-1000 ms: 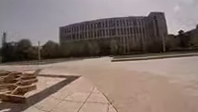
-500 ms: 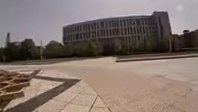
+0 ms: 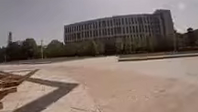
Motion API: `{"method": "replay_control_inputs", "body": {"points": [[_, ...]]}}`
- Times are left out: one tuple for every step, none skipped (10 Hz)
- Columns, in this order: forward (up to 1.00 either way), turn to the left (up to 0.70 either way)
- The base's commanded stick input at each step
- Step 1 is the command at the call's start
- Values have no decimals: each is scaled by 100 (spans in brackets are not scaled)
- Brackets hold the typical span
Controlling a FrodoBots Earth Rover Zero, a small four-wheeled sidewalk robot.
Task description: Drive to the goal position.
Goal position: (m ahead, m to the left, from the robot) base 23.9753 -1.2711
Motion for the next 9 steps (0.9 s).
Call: {"method": "replay_control_inputs", "body": {"points": [[100, -36], [100, -36], [100, -23], [100, 0], [100, 0], [100, 0], [100, 0], [100, 0], [100, 0]]}}
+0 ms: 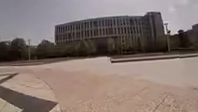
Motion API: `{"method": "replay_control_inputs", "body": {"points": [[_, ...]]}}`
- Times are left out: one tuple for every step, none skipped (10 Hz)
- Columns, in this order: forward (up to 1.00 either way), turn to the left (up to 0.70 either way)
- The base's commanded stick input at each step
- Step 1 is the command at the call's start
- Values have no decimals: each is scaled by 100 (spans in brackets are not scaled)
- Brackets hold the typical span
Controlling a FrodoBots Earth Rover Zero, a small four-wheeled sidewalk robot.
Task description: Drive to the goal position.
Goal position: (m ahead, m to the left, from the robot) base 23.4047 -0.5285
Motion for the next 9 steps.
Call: {"method": "replay_control_inputs", "body": {"points": [[100, 0], [100, 0], [100, 0], [100, 0], [100, 0], [100, 0], [100, 0], [100, 0], [100, 0]]}}
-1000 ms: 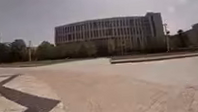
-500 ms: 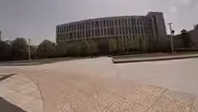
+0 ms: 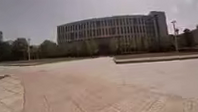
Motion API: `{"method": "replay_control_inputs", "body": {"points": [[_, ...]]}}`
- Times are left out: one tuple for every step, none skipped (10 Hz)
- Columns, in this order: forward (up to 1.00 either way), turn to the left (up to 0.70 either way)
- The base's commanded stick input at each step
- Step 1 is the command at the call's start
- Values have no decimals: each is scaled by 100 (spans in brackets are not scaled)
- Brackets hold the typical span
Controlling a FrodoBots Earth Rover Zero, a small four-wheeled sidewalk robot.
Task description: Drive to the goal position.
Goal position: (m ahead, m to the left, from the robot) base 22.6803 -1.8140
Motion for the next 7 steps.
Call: {"method": "replay_control_inputs", "body": {"points": [[100, 0], [100, 0], [100, 0], [100, 0], [100, 0], [100, 0], [100, 0]]}}
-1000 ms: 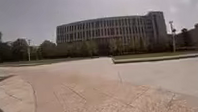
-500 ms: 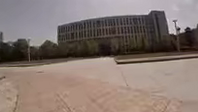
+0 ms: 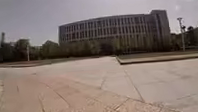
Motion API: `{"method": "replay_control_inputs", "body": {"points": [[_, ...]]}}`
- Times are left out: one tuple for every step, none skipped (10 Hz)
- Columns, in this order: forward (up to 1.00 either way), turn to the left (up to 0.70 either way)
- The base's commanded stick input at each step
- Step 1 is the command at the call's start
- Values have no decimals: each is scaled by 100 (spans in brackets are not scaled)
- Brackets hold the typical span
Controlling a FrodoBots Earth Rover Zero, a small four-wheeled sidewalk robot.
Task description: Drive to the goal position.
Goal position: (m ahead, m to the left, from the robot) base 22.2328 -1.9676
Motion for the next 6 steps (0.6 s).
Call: {"method": "replay_control_inputs", "body": {"points": [[100, 0], [100, 0], [100, 0], [100, 0], [100, 0], [100, 0]]}}
